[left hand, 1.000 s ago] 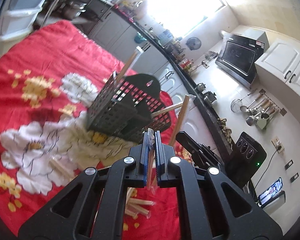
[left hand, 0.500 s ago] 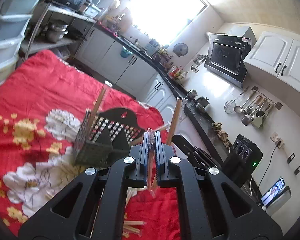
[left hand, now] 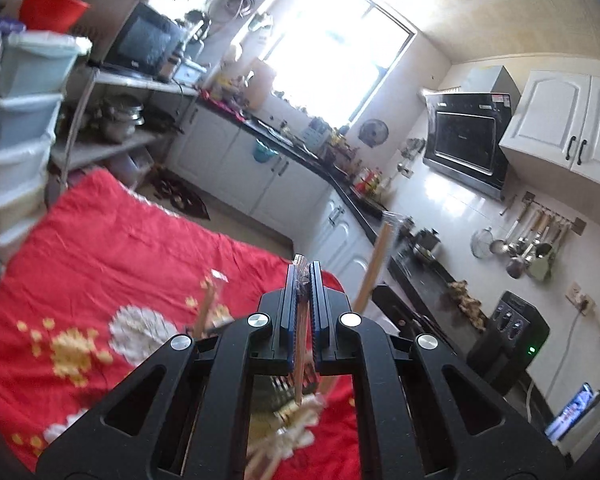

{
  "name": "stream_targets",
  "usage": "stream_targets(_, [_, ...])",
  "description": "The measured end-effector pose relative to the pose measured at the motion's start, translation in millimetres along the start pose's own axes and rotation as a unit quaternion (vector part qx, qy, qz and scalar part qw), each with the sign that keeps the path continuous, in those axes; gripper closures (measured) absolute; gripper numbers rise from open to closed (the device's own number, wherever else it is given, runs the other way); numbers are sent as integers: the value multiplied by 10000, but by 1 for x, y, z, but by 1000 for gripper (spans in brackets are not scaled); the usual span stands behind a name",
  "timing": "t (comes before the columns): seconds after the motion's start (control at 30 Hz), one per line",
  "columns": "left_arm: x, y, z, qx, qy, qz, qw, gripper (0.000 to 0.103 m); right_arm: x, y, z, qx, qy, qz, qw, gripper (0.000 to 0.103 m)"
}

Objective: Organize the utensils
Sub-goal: 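Raise both held chopsticks upright and carry them above the green basket, then open the left tool into the basket while the right tool releases its chopstick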

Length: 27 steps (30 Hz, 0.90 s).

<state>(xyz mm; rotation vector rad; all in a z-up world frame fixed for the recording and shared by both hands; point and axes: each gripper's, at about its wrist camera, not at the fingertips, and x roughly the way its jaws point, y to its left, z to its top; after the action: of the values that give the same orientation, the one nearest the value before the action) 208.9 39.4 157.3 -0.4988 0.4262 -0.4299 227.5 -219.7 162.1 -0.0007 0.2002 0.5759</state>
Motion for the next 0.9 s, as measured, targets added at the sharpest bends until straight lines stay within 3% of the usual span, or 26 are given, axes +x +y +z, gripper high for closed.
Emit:
stream_targets(0.47, [25,10,0,334,-236,683,9968,100,19,-15,-10,262,-314,-236,9989,102])
stream_targets(0.9, [36,11,-23,506,-170,787,9955,100,29,-19,-34,162,-383,-564,9975,102])
